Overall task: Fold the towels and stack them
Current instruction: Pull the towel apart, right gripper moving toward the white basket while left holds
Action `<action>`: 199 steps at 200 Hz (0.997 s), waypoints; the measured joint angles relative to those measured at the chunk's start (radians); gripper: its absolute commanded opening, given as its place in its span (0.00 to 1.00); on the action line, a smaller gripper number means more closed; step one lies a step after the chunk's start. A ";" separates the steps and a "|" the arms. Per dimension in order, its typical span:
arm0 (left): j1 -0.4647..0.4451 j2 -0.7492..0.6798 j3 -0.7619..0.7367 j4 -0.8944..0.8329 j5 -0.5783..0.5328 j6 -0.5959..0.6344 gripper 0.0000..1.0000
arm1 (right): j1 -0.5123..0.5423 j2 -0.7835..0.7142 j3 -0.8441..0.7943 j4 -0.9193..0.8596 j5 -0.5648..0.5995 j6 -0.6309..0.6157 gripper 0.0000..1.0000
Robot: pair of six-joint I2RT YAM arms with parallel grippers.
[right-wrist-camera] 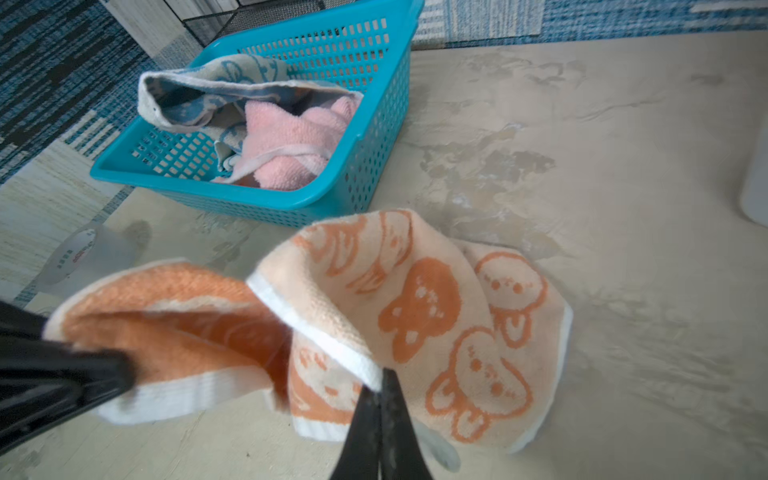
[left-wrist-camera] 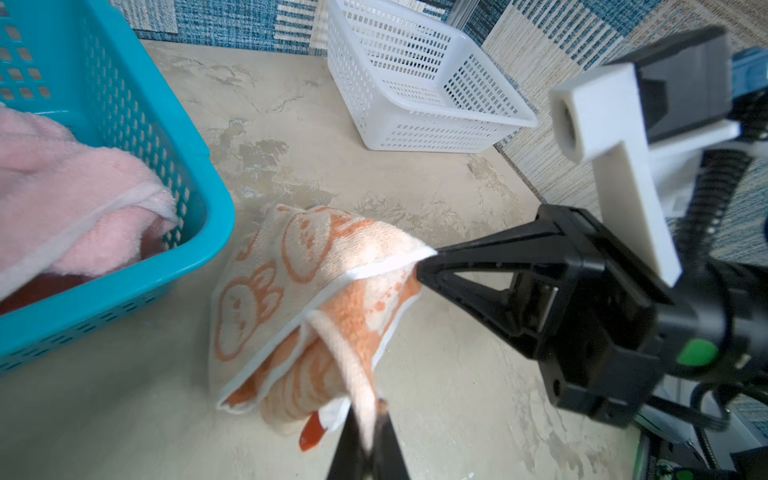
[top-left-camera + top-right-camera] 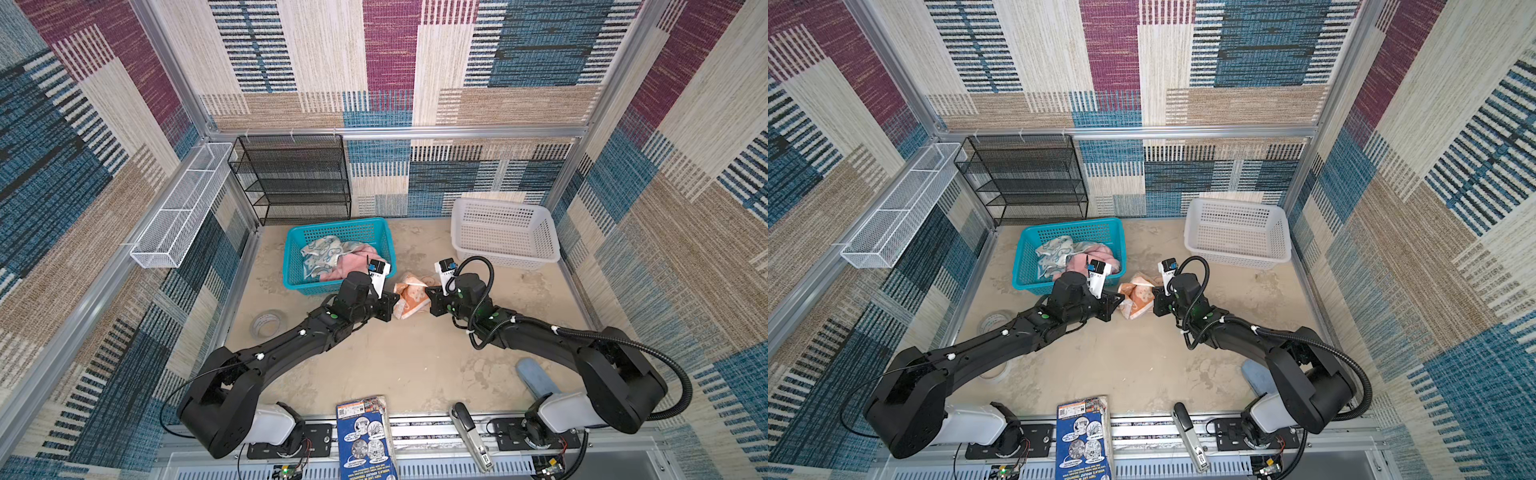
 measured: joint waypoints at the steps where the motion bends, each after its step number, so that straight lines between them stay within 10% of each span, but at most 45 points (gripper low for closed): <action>1: 0.000 -0.003 0.000 -0.003 0.000 0.001 0.00 | -0.001 -0.003 0.002 -0.006 0.009 -0.001 0.00; 107: 0.005 -0.277 0.244 -0.521 -0.387 0.059 0.00 | -0.153 -0.196 0.227 -0.332 0.396 -0.092 0.00; 199: -0.008 -0.373 0.178 -0.542 -0.053 0.074 0.00 | -0.163 -0.279 0.322 -0.434 0.495 -0.193 0.00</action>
